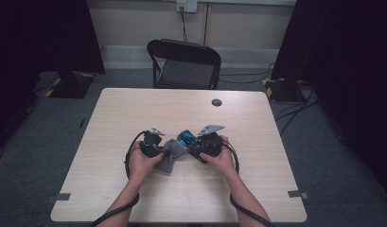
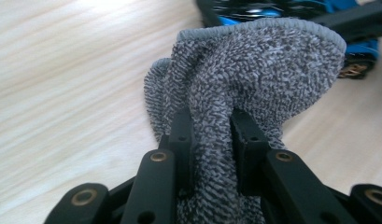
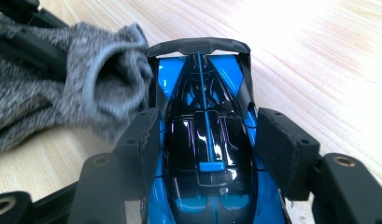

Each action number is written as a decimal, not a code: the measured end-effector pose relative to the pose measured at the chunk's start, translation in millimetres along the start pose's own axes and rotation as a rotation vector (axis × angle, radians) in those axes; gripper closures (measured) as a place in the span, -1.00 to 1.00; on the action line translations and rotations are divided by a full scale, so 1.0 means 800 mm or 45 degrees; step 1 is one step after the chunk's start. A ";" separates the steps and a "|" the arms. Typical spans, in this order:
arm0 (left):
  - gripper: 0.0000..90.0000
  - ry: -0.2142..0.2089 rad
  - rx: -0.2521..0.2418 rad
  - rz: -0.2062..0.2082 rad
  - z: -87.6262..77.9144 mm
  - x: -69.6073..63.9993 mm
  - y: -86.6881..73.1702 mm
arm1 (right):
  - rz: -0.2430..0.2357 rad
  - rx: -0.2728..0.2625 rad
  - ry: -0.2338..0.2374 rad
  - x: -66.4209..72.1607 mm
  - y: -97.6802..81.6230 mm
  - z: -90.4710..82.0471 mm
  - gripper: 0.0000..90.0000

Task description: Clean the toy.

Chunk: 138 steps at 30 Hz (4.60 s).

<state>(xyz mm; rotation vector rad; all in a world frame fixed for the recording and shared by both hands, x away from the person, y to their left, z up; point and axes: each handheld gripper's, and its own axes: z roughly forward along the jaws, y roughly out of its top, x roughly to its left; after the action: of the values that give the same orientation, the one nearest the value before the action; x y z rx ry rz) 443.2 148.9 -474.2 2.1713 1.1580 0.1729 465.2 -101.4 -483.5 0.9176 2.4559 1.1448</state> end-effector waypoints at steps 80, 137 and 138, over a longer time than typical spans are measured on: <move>0.60 -0.161 0.031 0.222 0.020 -0.088 -0.002 | 0.016 -0.005 0.013 -0.002 0.000 0.001 -0.09; 0.60 0.022 -0.005 0.010 -0.012 0.003 -0.014 | 0.015 -0.001 0.009 -0.001 0.000 0.000 -0.10; 0.60 0.022 -0.005 0.010 -0.012 0.003 -0.014 | 0.015 -0.001 0.009 -0.001 0.000 0.000 -0.10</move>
<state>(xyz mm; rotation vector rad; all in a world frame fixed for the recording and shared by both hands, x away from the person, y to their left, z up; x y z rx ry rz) 433.1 160.0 -474.1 2.1747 1.1583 0.1979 465.8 -102.5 -483.7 0.9307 2.4588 1.1550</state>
